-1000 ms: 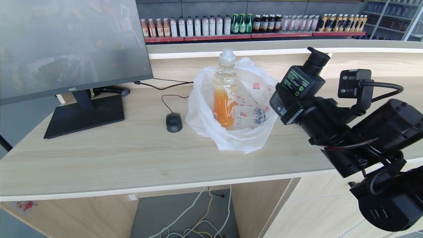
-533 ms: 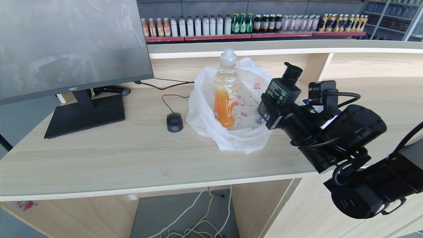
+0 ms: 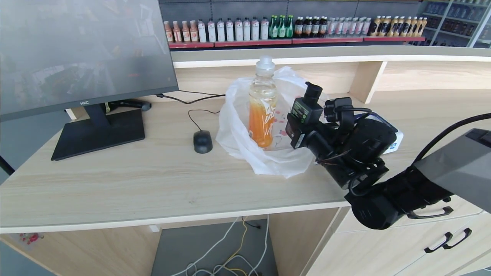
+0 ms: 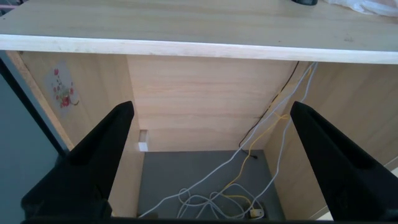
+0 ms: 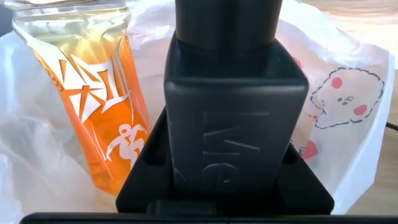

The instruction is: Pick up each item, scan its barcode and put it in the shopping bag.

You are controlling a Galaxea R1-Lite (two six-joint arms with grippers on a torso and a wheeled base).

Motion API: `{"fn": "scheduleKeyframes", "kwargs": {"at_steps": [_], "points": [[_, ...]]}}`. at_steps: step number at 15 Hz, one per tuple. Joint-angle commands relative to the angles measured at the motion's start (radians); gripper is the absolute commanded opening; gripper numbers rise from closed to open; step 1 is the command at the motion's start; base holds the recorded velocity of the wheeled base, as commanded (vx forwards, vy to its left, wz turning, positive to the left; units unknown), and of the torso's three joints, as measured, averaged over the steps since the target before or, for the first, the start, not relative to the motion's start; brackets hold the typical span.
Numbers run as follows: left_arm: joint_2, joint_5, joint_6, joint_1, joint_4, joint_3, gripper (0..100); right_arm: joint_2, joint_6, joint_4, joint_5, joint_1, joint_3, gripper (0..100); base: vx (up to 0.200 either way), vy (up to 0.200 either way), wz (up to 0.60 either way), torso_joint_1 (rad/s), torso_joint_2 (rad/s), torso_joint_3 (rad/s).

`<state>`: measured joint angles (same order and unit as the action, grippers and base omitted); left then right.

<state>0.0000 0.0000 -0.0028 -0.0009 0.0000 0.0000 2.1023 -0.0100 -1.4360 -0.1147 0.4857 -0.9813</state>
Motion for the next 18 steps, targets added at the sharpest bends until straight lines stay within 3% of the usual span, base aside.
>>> {"fn": "scheduleKeyframes", "kwargs": {"at_steps": [1,7,18], "points": [[0.000,0.000,0.000,-0.001,0.000,0.000,100,0.005,-0.001,0.066,0.000,-0.010,-0.097,0,0.000,0.000,0.00,0.000,0.00,0.000],[0.000,0.000,0.000,-0.001,0.000,0.000,100,0.028,-0.002,0.235,-0.002,-0.024,-0.211,0,0.000,0.000,0.00,0.000,0.00,0.000],[0.000,0.000,0.000,0.001,0.000,0.000,100,0.116,-0.054,0.229,-0.002,-0.038,-0.217,0,0.000,0.000,0.00,0.000,0.00,0.000]]}}
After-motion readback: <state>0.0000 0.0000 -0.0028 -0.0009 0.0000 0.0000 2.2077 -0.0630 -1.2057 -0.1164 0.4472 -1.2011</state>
